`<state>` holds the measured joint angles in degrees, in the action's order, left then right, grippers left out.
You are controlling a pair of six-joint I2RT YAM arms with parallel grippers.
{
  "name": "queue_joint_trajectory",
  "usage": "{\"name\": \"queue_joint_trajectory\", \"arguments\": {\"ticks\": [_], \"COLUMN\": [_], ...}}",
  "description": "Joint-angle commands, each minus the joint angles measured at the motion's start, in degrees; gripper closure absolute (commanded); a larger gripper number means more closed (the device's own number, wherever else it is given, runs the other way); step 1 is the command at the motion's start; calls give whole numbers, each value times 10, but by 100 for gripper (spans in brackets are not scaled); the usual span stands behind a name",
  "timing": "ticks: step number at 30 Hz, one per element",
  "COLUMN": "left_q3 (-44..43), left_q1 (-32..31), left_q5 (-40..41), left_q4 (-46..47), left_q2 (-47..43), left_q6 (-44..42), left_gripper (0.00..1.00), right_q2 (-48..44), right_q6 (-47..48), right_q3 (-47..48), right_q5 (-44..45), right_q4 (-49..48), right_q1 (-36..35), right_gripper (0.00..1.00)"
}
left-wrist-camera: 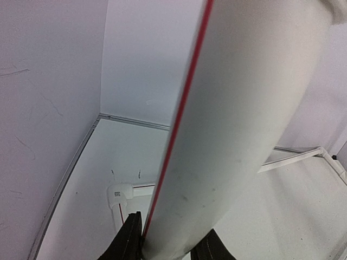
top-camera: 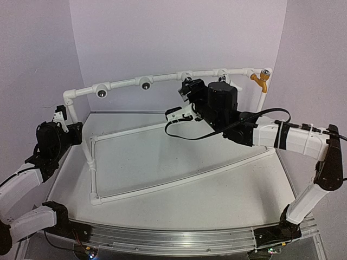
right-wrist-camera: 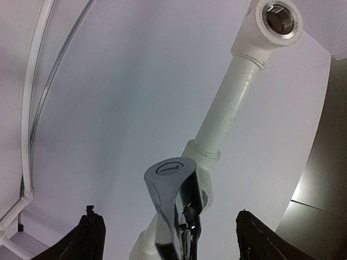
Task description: Install the water faucets
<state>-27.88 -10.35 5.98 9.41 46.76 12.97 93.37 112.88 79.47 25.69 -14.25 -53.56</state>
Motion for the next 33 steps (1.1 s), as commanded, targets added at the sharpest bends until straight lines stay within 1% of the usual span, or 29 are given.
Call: {"name": "queue_joint_trajectory", "arguments": {"ticks": [1,4,15,19,20,22,25,27,33], "left_q3": [1,1,2,2,2,2,1,0,0], "left_q1": [-16,-16,-16,-16,-16,-16,-16,-16,-16], "left_q5": [-68,-68,-68,-68,-68,-68,-69,-70,-71], "left_q4": [-32,-33,-34,-35,-35,-35,-35,-35,-35], "left_q2": [6,3,-1,-2,-2,-2,-1,0,4], "left_q6": [81,81,81,81,81,81,81,81,81], "left_gripper": [100,100,100,100,100,100,100,100,100], "right_q2": [23,32,66,83,86,92,99,105,110], "right_q6": [57,65,54,40,29,3,-42,-82,-253], "right_q3": [40,36,57,71,75,84,95,102,115], "right_q5": [13,10,27,48,55,63,76,84,115], "right_q4": [-95,-117,-129,-136,-137,-139,-138,-137,-128], "right_q1": [-1,-2,0,1,0,1,0,0,1], "right_gripper": [21,25,58,77,85,95,100,100,100]}}
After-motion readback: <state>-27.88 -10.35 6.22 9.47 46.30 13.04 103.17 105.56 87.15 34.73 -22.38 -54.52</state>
